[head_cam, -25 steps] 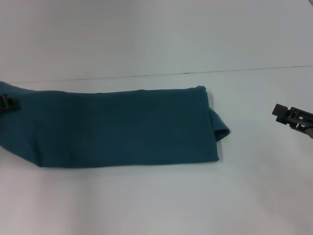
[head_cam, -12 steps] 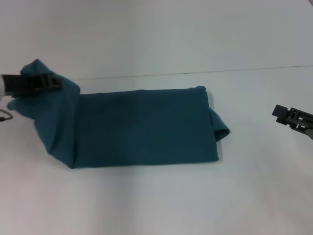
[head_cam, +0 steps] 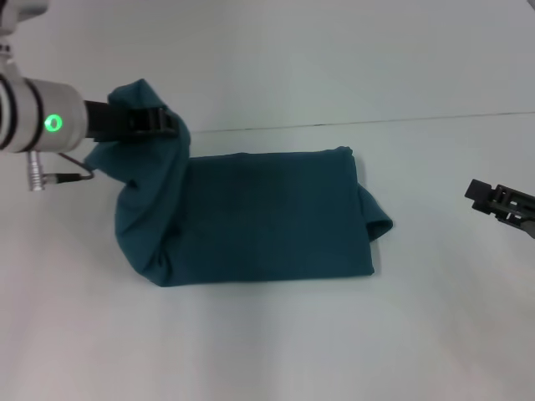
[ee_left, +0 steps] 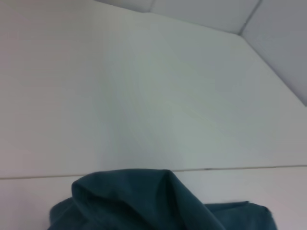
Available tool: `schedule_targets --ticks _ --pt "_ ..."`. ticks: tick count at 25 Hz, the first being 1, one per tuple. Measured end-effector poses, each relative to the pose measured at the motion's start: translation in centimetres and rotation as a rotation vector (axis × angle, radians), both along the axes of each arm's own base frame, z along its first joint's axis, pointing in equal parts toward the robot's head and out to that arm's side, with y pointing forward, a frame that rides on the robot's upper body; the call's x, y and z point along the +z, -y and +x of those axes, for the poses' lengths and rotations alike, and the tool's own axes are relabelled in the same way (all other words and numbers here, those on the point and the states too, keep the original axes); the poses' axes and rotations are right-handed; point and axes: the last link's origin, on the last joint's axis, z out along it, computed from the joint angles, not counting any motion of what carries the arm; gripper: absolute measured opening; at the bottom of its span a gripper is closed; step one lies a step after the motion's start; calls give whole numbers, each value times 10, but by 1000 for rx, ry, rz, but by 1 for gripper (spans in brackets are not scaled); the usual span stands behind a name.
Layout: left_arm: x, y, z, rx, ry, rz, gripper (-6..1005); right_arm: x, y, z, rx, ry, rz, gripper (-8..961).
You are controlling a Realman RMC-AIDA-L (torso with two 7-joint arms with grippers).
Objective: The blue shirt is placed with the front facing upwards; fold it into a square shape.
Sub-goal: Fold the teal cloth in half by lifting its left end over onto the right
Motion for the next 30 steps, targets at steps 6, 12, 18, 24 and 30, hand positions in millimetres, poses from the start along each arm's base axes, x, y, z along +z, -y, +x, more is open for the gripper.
schedule_targets --ticks 6,12,18,24,30 --pt "-22 -4 25 -30 -3 -39 153 -2 -1 -1 2 7 -8 626" --pt "-46 -5 43 -56 -23 -70 156 -3 -1 -1 1 7 -9 626" --pt "-70 -9 57 -82 -52 -112 159 -3 -1 -1 0 6 -10 626" --pt "-85 -12 68 -109 -75 -131 161 -3 -1 -1 0 6 -11 627" --pt "-95 -17 69 -105 -92 -136 164 -4 -1 -1 -1 5 -11 627"
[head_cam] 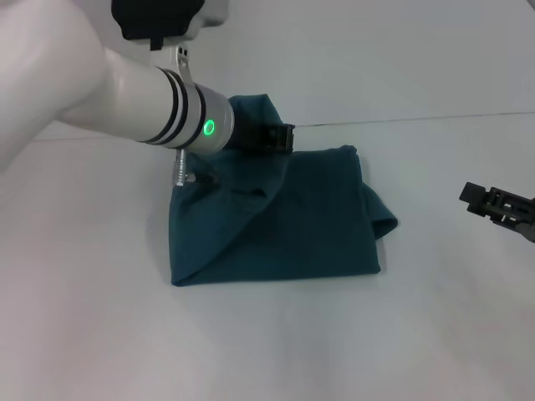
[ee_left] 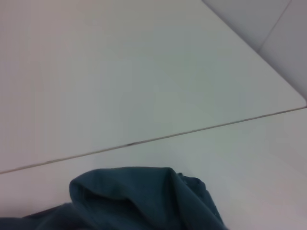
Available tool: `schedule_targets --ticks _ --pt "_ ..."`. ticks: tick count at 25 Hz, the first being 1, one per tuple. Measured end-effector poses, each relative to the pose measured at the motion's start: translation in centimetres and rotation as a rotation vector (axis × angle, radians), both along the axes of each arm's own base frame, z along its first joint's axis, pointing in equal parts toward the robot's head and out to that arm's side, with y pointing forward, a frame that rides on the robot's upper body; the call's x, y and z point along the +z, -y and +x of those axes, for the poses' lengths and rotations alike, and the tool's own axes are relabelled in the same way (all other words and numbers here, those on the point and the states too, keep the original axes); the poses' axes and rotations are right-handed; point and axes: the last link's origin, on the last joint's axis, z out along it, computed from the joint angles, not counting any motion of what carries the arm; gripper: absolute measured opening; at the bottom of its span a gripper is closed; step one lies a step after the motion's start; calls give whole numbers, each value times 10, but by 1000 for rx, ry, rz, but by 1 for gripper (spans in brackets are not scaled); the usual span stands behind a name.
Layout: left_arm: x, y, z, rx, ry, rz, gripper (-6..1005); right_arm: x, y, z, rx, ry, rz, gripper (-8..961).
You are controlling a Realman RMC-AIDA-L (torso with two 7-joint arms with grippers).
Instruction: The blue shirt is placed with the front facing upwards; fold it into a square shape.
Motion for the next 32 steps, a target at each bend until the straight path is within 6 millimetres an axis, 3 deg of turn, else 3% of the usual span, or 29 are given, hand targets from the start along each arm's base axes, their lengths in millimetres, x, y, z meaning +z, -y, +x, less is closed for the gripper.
schedule_targets --ticks 9,17,23,29,32 --pt "-6 -4 -6 9 -13 10 168 -2 1 1 -7 -4 -5 627" --pt "-11 -5 6 -72 -47 -6 172 -5 0 4 -19 16 -19 626" --pt "-14 -2 20 -148 31 -21 175 -5 0 4 -23 20 -16 626" --pt "-7 5 34 -226 164 -30 394 -5 0 4 -24 20 -16 626" --pt "2 5 30 -226 209 -8 525 -5 0 4 -24 20 -16 626"
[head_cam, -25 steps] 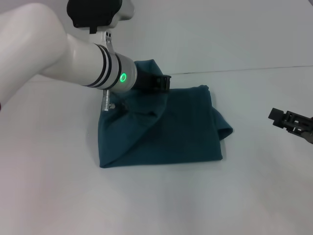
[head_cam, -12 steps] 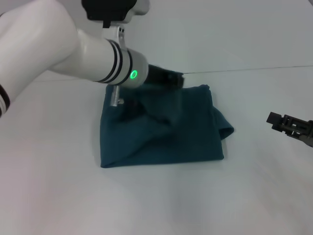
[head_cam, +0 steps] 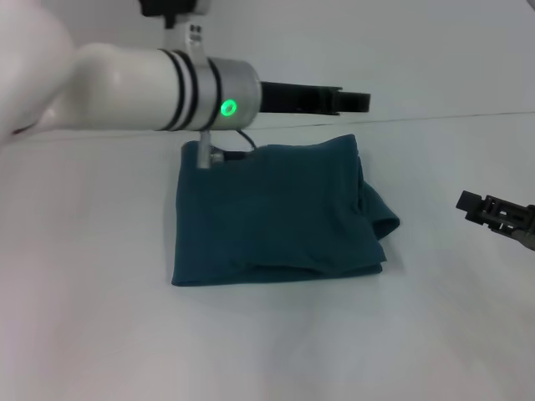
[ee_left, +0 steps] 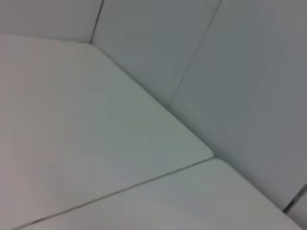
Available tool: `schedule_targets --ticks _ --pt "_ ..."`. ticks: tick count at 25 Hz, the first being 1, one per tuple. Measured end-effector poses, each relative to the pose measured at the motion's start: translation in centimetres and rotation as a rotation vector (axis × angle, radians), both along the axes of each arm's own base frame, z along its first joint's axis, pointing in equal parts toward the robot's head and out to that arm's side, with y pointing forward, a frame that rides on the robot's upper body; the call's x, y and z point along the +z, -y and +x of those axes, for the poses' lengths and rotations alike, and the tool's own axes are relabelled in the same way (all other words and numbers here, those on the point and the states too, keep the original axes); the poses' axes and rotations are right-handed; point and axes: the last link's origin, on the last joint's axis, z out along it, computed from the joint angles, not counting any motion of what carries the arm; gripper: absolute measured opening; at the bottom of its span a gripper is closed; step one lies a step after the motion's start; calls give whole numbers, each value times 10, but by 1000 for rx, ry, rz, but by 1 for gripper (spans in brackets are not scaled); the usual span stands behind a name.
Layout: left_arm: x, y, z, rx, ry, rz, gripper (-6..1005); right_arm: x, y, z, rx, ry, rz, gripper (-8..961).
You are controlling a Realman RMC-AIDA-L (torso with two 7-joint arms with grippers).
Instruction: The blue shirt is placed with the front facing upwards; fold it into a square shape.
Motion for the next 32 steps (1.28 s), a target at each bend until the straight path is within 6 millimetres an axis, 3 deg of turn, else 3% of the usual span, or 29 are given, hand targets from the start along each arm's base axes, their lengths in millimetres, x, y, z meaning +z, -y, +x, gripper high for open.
schedule_targets --ticks 4,7,11,16,25,28,32 --pt "12 -1 -16 54 32 3 704 2 -1 0 0 3 1 626" --pt "26 -1 -39 138 75 -26 843 4 -2 0 3 6 -2 627" --pt "45 5 -74 257 164 -73 881 9 -6 1 -4 43 -60 626" --pt "64 20 -111 356 235 -125 900 17 -29 -9 -30 131 -229 627" --pt "94 48 -170 451 309 -104 901 17 -69 -69 42 114 -395 626" --pt "102 57 -184 451 302 -105 901 7 -80 -89 22 96 -449 626" --pt "111 70 -204 467 290 -98 901 -3 -88 -96 -18 87 -456 626"
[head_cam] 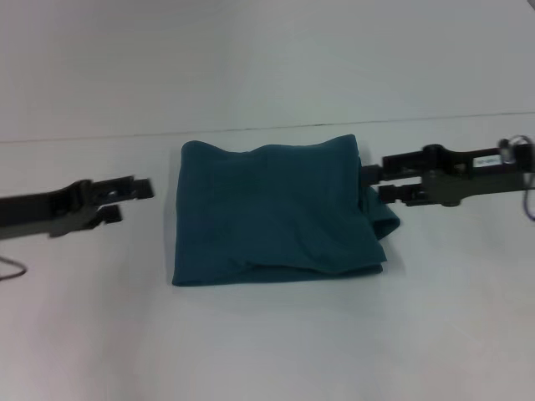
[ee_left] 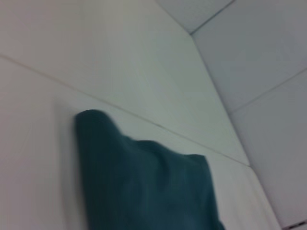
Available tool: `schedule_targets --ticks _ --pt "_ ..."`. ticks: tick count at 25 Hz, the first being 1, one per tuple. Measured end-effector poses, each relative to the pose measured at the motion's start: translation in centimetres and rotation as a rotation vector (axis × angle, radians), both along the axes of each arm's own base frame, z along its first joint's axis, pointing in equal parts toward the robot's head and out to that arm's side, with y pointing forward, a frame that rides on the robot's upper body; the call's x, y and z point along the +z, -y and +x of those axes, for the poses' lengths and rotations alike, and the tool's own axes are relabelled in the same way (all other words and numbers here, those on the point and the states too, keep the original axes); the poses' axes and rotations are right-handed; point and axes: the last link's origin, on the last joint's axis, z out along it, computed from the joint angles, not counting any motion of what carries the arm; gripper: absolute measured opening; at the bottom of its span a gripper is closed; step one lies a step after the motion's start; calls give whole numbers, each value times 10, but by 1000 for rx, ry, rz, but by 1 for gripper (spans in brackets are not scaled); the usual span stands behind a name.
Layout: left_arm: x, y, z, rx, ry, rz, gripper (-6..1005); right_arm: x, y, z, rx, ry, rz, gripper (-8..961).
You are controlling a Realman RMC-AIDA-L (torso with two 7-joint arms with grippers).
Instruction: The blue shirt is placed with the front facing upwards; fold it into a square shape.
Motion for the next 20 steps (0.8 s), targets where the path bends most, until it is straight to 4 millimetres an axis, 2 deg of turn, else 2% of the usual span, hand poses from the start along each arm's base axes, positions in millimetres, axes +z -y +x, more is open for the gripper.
schedule_targets --ticks 4,7,13,20 --pt "7 12 -16 31 22 21 900 -22 -5 -4 -50 15 -23 627" --pt "9 17 -21 39 32 29 900 -41 -7 -4 -89 63 -54 627" --pt "9 17 -20 35 39 28 901 -50 -10 -2 -126 120 -67 626" --pt "8 16 -20 36 41 31 900 -59 -8 14 -164 243 -76 627"
